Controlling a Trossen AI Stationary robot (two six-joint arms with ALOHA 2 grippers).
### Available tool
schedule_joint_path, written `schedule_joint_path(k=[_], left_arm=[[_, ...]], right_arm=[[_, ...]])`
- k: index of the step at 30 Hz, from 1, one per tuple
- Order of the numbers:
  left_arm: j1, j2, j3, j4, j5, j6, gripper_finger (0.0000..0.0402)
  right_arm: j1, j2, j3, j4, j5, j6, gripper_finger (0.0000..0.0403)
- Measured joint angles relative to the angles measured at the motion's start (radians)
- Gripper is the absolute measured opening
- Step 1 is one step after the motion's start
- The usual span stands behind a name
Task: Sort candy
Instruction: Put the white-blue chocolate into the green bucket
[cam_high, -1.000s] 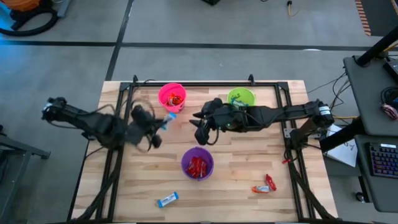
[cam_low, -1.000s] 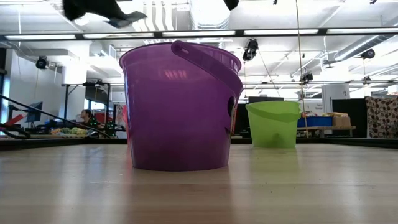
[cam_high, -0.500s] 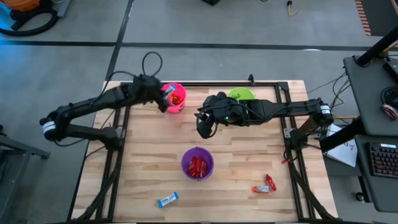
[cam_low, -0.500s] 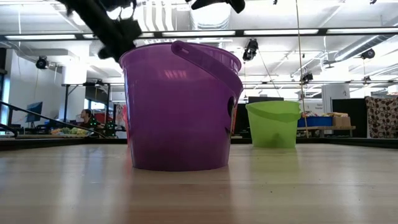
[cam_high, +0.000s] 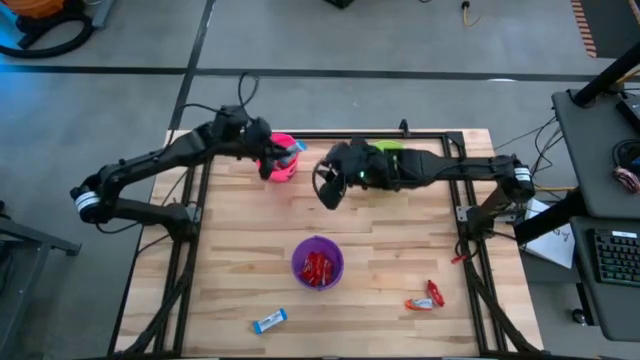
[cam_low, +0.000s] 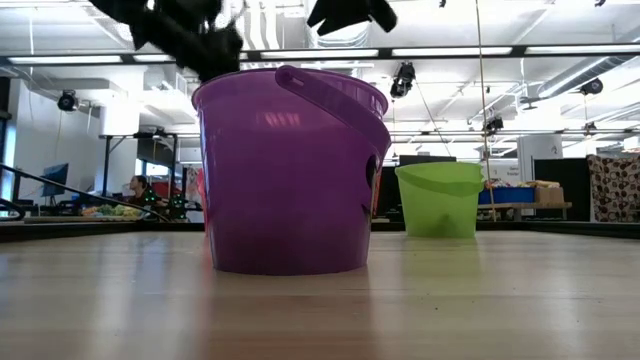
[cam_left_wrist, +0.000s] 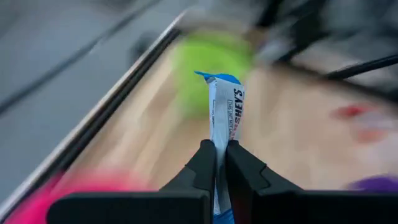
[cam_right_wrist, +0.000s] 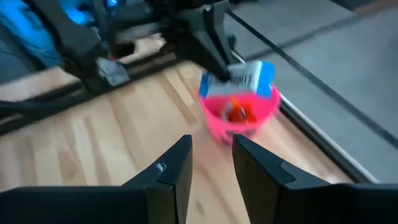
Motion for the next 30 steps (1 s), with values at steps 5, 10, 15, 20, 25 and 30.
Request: schedule_joint_path(k=[5,10,15,20,25,30], left_arm=[[-0.089,-0.045,0.050,0.098,-0.018,0.039,0.0002],[-0.148,-0.048,0.114,0.099,-0.183,0.082,0.0002],[-0.150,-0.023,0.152,0.080,-0.263,0.084,0.0001],[-0.151,0.005,0.187,0.085,-0.262,0.093,0.0001],[-0.151,0.048,0.221,0.087,-0.263,0.093,0.0001],[-0.151,0.087,0.248,0.084,-0.263,0.097,0.0001]], right_arm=[[-0.094,0.000,0.000,0.165,-0.158,-0.095,0.0127],[-0.172,-0.007,0.002,0.261,-0.199,-0.151,0.0161],[-0.236,-0.008,0.015,0.281,-0.245,-0.166,0.0194],[-0.299,0.000,0.014,0.309,-0.379,-0.155,0.0209],[-0.336,0.036,0.014,0.353,-0.478,-0.152,0.0205],[-0.346,0.056,0.014,0.363,-0.504,-0.188,0.0158]])
